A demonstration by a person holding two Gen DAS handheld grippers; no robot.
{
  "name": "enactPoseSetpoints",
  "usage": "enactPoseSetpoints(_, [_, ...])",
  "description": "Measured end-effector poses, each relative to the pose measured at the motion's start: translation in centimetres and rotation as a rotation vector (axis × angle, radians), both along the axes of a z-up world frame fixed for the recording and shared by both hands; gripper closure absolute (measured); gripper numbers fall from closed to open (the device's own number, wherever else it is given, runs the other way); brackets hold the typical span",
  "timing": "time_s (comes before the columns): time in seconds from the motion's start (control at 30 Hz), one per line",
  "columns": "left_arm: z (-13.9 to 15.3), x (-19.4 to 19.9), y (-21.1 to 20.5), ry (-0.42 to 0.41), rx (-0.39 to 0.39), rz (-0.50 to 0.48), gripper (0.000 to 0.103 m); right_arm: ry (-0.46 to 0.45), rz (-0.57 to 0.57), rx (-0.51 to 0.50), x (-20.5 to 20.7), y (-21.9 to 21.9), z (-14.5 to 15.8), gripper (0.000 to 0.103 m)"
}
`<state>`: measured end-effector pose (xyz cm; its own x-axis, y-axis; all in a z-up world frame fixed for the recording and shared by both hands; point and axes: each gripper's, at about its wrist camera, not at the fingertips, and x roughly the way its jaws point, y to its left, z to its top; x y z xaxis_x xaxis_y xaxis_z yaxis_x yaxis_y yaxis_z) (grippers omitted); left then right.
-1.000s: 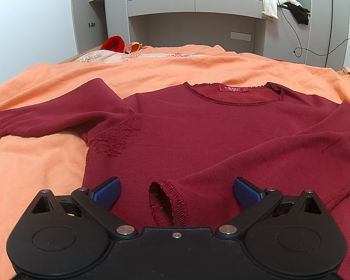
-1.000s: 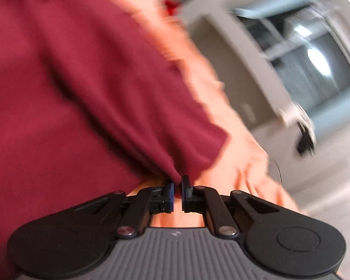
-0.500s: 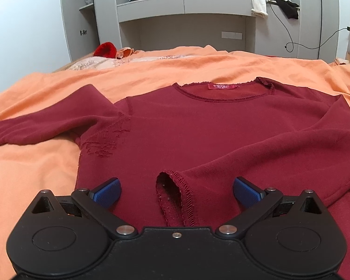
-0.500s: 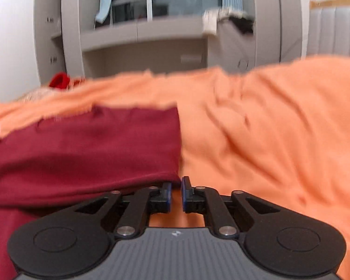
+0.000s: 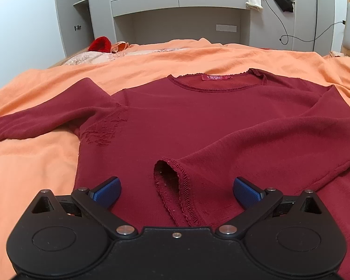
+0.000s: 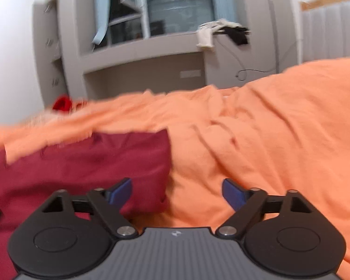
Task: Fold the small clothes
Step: 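Lower the sleeve onto the sweater body and open the right gripper, then move the left tool to the cuff of the other sweater sleeve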
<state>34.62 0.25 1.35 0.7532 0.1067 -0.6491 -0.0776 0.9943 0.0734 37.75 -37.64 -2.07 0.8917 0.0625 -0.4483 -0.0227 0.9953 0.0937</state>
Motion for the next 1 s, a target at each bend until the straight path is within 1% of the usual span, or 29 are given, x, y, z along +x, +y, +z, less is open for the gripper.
enactPoseSetpoints(0.07, [0.3,0.0,0.4,-0.001,-0.015,-0.001,0.000,0.074,0.000,-0.088,1.0,1.1,-1.2,0.014])
enactPoseSetpoints(0.1, [0.5,-0.1,0.7,-0.004,-0.025,0.003,0.000,0.094,0.004,-0.088,1.4,1.1,-1.6,0.014])
enactPoseSetpoints(0.17, [1.0,-0.5,1.7,-0.021,-0.032,0.015,0.000,0.096,0.010,-0.067,1.7,0.9,-1.6,0.013])
enactPoseSetpoints(0.23, [1.7,-1.5,3.7,-0.069,-0.039,0.053,0.000,0.080,0.015,-0.026,1.5,0.4,-1.3,0.001])
enactPoseSetpoints(0.27, [2.0,-2.0,4.7,-0.089,-0.044,0.081,0.000,0.065,0.018,-0.009,1.2,0.1,-1.2,0.001])
enactPoseSetpoints(0.37, [2.9,-3.2,9.1,-0.135,-0.090,0.205,0.000,0.013,0.043,0.020,0.1,-0.1,-0.5,0.001])
enactPoseSetpoints(0.5, [3.8,-4.1,16.2,-0.182,-0.194,0.412,0.000,-0.046,0.064,0.042,-2.7,0.4,1.1,0.000])
enactPoseSetpoints(0.57, [3.7,-4.2,19.6,-0.192,-0.240,0.513,0.000,-0.079,0.082,0.049,-3.6,0.8,2.1,0.000])
enactPoseSetpoints(0.6, [3.7,-4.0,20.9,-0.188,-0.252,0.536,0.000,-0.098,0.092,0.051,-4.2,1.1,2.6,0.000])
enactPoseSetpoints(0.67, [3.6,-3.4,23.3,-0.192,-0.245,0.554,0.001,-0.126,0.113,0.048,-5.1,1.9,3.3,0.000])
enactPoseSetpoints(0.73, [3.4,-2.6,24.9,-0.188,-0.212,0.576,0.000,-0.145,0.136,0.047,-6.1,2.9,3.8,0.000])
enactPoseSetpoints(0.8, [3.1,-2.0,26.1,-0.183,-0.206,0.559,0.000,-0.156,0.163,0.058,-7.0,3.9,4.0,0.000])
enactPoseSetpoints(0.83, [2.8,-1.6,26.6,-0.178,-0.225,0.544,0.001,-0.158,0.182,0.069,-7.4,4.5,4.0,0.000])
enactPoseSetpoints(0.9, [2.2,-0.5,28.1,-0.170,-0.293,0.529,0.001,-0.160,0.224,0.104,-7.9,5.3,3.9,0.000])
enactPoseSetpoints(1.0, [1.4,1.4,29.9,-0.178,-0.345,0.550,0.000,-0.153,0.313,0.166,-8.4,6.3,3.8,0.000])
